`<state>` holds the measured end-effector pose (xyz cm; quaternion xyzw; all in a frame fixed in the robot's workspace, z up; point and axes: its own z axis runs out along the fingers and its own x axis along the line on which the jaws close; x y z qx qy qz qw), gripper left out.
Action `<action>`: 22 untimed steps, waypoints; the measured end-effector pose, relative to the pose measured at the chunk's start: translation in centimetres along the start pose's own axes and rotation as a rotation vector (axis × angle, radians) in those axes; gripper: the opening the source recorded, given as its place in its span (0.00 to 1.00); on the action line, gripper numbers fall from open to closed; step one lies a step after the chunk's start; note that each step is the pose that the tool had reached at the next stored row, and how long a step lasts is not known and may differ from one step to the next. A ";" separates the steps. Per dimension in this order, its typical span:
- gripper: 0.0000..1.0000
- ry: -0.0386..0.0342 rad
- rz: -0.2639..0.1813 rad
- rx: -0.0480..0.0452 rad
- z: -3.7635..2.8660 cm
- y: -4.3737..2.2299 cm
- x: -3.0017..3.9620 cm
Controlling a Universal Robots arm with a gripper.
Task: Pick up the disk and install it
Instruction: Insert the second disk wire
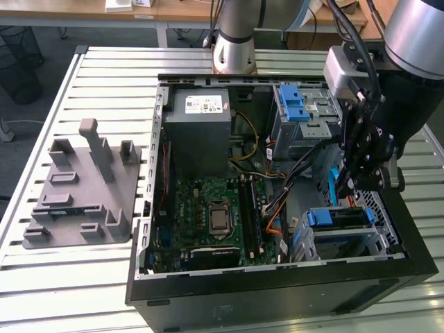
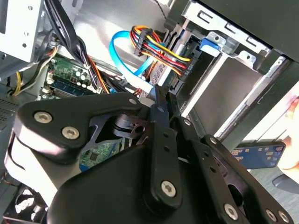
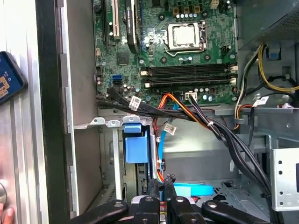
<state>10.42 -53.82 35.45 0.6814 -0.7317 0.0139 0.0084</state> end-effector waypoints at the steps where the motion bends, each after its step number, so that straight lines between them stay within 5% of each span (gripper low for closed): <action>1: 0.16 0.0001 0.000 0.0000 0.00 0.00 0.00; 4: 0.16 -0.0017 0.000 -0.0008 0.02 -0.09 0.05; 5: 0.16 -0.0074 0.000 -0.0026 0.08 -0.21 0.10; 9: 0.16 -0.0526 0.000 -0.0088 0.25 -0.42 0.49; 10: 0.16 -0.0592 0.000 -0.0093 0.32 -0.44 0.69; 22: 0.16 -0.0608 0.000 -0.0095 0.95 -0.58 2.05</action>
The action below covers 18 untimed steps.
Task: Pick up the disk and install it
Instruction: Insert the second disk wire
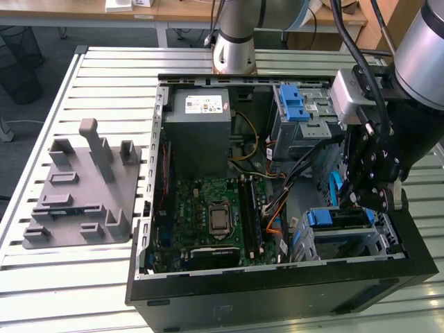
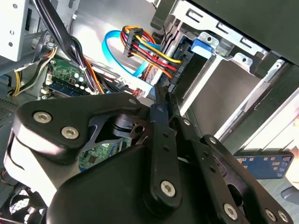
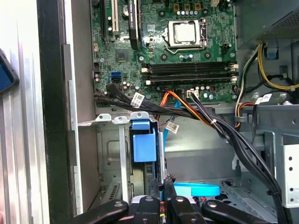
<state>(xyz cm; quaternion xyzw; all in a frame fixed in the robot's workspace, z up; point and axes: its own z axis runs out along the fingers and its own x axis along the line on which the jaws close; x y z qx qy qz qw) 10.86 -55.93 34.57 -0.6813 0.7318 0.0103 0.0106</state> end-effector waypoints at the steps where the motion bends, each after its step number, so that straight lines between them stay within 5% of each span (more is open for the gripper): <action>1: 0.16 0.0001 0.000 0.0000 0.00 0.00 0.00; 13: 0.16 -0.0003 0.000 0.0000 0.16 -0.07 0.20; 18: 0.16 -0.0116 0.000 -0.0014 0.45 -0.30 0.68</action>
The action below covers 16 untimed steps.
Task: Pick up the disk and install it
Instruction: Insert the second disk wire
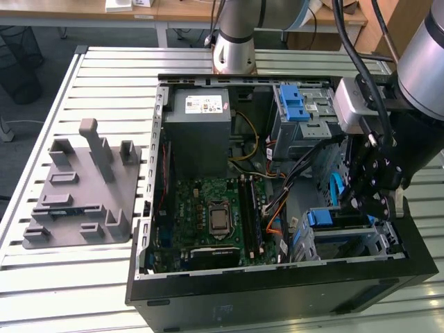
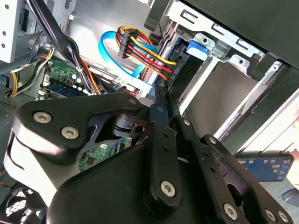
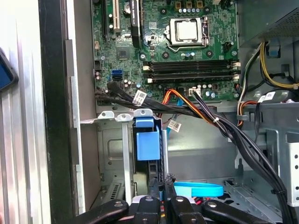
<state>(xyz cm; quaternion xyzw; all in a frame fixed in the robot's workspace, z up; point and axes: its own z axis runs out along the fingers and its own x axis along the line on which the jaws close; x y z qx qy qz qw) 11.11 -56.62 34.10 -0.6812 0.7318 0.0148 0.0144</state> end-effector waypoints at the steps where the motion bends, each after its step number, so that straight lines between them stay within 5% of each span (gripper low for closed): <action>1: 0.16 -0.0013 0.000 -0.0001 0.04 -0.01 0.06; 7: 0.16 -0.0159 0.000 -0.0012 0.21 -0.03 0.09; 16: 0.16 -0.0160 0.000 -0.0012 0.57 -0.04 0.12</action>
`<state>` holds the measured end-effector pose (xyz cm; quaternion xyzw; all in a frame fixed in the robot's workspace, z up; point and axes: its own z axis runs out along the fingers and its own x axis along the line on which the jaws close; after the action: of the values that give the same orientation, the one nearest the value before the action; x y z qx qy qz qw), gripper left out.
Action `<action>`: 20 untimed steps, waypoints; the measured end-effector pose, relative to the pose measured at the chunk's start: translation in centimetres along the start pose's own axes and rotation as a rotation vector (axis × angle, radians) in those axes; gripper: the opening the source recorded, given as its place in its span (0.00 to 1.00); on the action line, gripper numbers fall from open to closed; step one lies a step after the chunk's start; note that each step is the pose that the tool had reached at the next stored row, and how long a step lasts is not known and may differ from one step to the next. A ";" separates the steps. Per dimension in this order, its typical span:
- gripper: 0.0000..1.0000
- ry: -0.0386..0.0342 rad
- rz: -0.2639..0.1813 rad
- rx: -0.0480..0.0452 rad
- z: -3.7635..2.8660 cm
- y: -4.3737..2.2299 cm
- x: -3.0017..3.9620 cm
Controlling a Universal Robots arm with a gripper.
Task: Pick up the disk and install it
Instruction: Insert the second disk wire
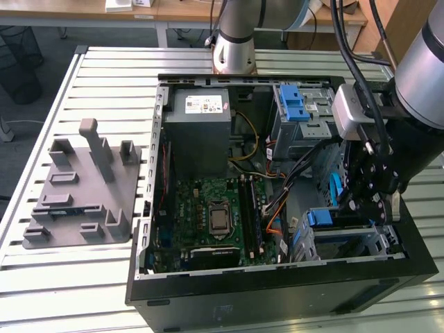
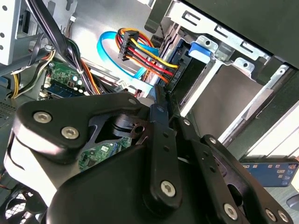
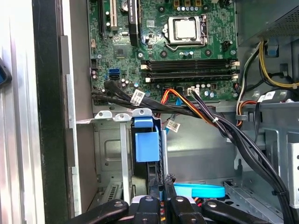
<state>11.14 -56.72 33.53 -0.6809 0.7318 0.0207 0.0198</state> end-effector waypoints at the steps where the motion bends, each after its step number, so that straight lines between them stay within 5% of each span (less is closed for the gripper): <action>1: 0.16 0.0000 0.000 0.0000 0.02 -0.01 0.00; 20: 0.16 0.0002 0.001 0.0001 0.46 -0.09 0.05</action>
<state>11.23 -56.75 33.07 -0.6807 0.7320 0.0206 0.0198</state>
